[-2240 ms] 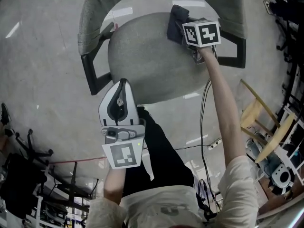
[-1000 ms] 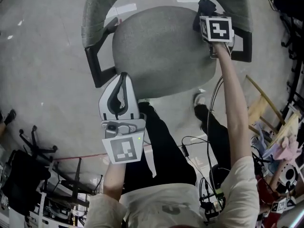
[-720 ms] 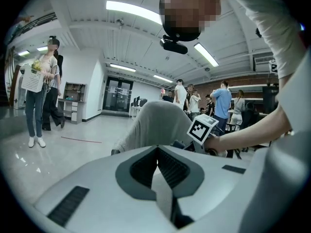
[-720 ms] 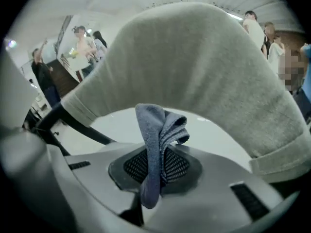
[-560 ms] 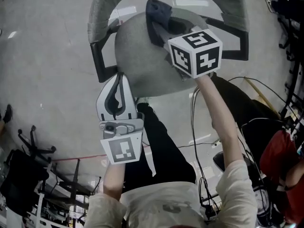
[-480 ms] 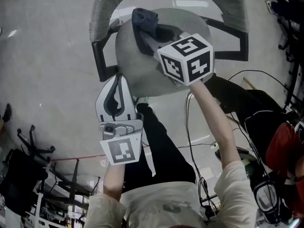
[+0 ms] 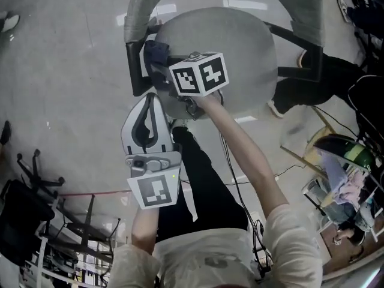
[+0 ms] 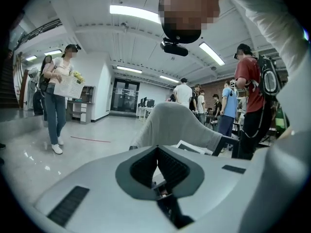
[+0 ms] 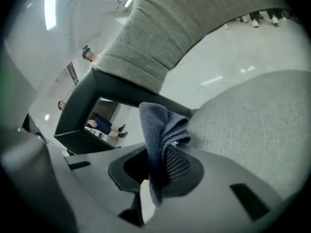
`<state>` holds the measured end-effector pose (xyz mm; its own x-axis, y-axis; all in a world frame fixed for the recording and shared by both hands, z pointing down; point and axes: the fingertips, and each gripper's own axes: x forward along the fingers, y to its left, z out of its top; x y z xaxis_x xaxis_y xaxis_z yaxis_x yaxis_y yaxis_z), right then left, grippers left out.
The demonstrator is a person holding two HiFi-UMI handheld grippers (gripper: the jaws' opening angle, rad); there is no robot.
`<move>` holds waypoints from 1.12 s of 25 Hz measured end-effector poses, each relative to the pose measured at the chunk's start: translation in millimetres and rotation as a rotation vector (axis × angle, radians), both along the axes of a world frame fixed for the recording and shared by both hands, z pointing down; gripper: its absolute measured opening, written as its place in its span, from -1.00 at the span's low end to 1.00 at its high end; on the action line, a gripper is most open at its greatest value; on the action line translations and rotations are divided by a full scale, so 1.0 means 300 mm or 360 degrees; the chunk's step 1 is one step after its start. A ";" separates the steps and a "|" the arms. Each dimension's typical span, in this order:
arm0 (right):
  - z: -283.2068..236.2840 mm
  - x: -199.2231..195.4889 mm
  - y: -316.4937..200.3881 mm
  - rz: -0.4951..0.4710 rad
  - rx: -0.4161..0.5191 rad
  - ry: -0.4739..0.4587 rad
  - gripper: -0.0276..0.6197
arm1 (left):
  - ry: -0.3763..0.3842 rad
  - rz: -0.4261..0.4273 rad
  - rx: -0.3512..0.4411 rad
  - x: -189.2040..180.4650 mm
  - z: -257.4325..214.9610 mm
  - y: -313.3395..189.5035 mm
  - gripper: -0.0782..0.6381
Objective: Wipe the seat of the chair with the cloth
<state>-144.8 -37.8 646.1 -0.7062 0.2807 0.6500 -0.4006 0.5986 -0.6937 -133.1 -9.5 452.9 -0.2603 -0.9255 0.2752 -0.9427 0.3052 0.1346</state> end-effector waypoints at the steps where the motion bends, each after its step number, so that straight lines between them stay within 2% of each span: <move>1: 0.026 0.006 0.011 0.0005 -0.0017 0.0030 -0.76 | 0.0004 -0.0004 -0.0001 0.001 0.001 0.000 -0.74; 5: 0.094 0.029 0.023 -0.0004 0.0021 0.0114 -0.76 | 0.0008 0.0019 -0.0002 0.019 0.000 -0.014 -0.74; 15: 0.124 0.092 -0.031 0.0025 0.0053 0.0157 -0.76 | -0.0017 0.0091 -0.0004 0.045 -0.004 -0.052 -0.74; 23: 0.131 0.238 -0.141 -0.0059 0.0193 0.0242 -0.76 | -0.0038 0.0115 -0.0008 0.049 0.004 -0.061 -0.74; 28: 0.140 0.372 -0.234 -0.0068 0.0294 0.0369 -0.76 | -0.0039 0.0122 -0.0008 0.064 0.002 -0.058 -0.74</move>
